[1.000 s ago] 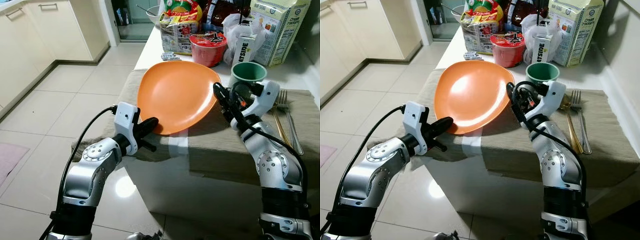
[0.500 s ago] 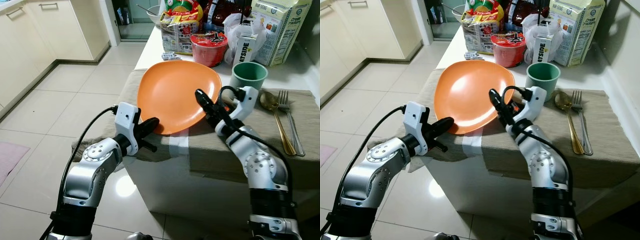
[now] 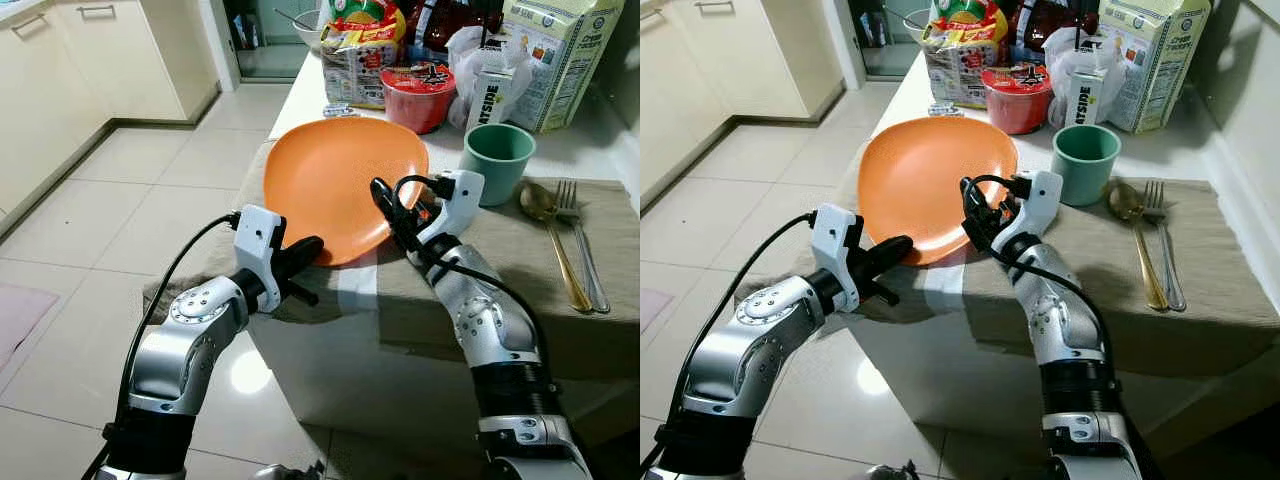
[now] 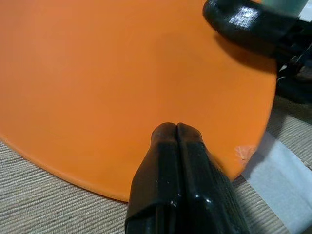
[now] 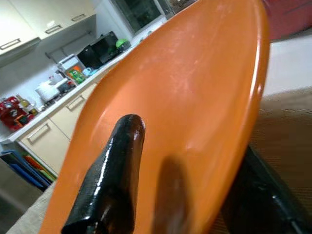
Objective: Setting the table
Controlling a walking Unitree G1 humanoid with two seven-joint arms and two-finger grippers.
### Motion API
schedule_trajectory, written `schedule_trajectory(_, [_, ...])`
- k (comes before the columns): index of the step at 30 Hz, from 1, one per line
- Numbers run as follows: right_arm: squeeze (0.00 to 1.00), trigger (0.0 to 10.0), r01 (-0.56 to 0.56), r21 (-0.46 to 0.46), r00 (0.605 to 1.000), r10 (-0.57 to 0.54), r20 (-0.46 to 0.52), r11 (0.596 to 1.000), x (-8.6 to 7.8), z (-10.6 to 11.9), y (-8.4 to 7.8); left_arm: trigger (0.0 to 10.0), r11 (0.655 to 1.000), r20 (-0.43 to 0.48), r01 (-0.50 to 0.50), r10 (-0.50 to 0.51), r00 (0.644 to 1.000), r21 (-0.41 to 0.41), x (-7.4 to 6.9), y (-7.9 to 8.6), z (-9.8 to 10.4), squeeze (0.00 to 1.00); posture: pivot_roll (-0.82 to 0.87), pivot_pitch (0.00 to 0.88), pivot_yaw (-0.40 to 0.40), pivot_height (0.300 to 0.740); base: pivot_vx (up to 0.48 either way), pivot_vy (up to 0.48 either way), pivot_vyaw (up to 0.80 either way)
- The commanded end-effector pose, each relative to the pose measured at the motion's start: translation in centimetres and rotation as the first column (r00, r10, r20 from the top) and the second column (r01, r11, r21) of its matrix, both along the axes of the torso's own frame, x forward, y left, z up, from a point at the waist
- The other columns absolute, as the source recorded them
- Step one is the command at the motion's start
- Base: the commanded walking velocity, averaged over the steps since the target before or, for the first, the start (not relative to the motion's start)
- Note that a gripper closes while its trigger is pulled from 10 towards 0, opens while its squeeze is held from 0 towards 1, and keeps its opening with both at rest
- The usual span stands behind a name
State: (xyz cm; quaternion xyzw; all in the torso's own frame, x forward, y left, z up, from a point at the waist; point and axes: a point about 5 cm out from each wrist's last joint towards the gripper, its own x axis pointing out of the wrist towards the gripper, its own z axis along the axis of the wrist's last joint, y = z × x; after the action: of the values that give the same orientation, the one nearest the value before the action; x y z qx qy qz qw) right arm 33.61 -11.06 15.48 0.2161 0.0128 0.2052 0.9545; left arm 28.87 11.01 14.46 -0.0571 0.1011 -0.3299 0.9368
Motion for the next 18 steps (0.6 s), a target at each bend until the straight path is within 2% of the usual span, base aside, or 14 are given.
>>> schedule_trajectory(1, [0.00,0.0,0.019,-0.026,1.000,-0.018,0.018,0.999,0.19,0.08,-0.03,10.0,1.000,-0.066,-0.009,0.010,0.998,0.025,-0.36,0.31,-1.31,0.00,-0.14,0.047,0.106,0.740,0.000,0.000,0.00])
schedule_trajectory(9, [0.00,0.0,0.030,-0.016,0.999,-0.029,0.017,0.999,0.26,-0.19,-0.23,10.0,1.000,-0.065,-0.005,0.007,0.998,0.023,-0.32,0.28,-1.23,0.00,-0.14,0.049,0.108,0.740,0.000,0.000,0.00])
schedule_trajectory(14, [0.00,0.0,0.051,0.048,0.999,-0.050,-0.021,0.998,0.41,-0.54,-0.55,10.0,1.000,-0.059,0.000,0.001,0.998,0.024,-0.30,0.19,-1.08,0.00,-0.14,0.053,0.109,0.740,0.000,0.000,0.00])
schedule_trajectory(18, [0.00,0.0,0.049,0.064,0.999,-0.047,-0.028,0.997,0.44,-0.58,-0.60,10.0,1.000,-0.051,0.000,0.001,0.999,0.026,-0.17,0.25,-0.84,0.00,-0.14,0.054,0.111,0.740,0.000,0.000,0.00])
